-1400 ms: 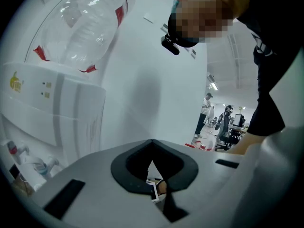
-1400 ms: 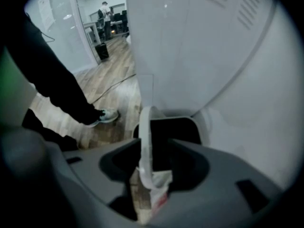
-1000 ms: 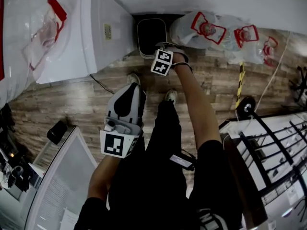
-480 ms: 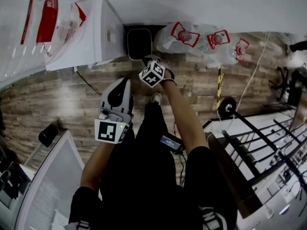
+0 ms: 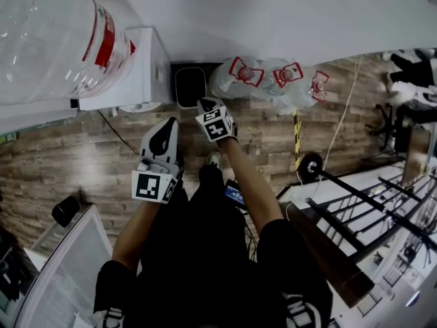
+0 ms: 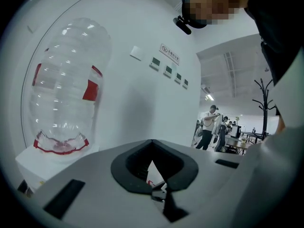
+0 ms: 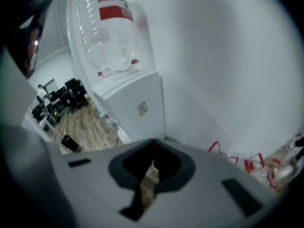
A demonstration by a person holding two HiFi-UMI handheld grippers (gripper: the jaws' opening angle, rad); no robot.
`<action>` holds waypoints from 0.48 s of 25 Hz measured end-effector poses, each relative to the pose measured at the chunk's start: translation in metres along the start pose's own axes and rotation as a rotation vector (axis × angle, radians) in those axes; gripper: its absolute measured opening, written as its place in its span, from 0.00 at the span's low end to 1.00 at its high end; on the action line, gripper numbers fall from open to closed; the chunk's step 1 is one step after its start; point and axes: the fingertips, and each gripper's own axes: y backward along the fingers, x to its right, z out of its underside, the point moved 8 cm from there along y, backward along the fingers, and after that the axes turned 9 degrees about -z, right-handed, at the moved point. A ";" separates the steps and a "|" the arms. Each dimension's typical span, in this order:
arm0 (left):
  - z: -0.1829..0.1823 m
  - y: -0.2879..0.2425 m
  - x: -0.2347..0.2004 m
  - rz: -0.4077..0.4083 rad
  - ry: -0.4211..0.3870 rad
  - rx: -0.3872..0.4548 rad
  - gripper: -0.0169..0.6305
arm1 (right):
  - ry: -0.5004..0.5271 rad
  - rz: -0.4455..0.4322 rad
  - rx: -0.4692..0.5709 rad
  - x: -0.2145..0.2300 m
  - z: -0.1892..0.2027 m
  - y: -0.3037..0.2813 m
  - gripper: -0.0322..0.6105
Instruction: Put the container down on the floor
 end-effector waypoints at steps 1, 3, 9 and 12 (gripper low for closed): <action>-0.005 0.001 -0.001 -0.003 0.000 0.007 0.06 | -0.014 0.009 0.022 0.000 -0.007 0.009 0.10; -0.015 0.002 -0.001 -0.011 -0.001 0.024 0.06 | -0.034 0.027 0.058 -0.001 -0.019 0.029 0.10; -0.036 0.006 0.002 -0.014 -0.008 0.045 0.06 | -0.080 0.088 0.184 -0.005 -0.045 0.083 0.10; -0.043 0.009 0.000 -0.012 -0.005 0.064 0.06 | -0.109 0.116 0.238 -0.011 -0.057 0.107 0.10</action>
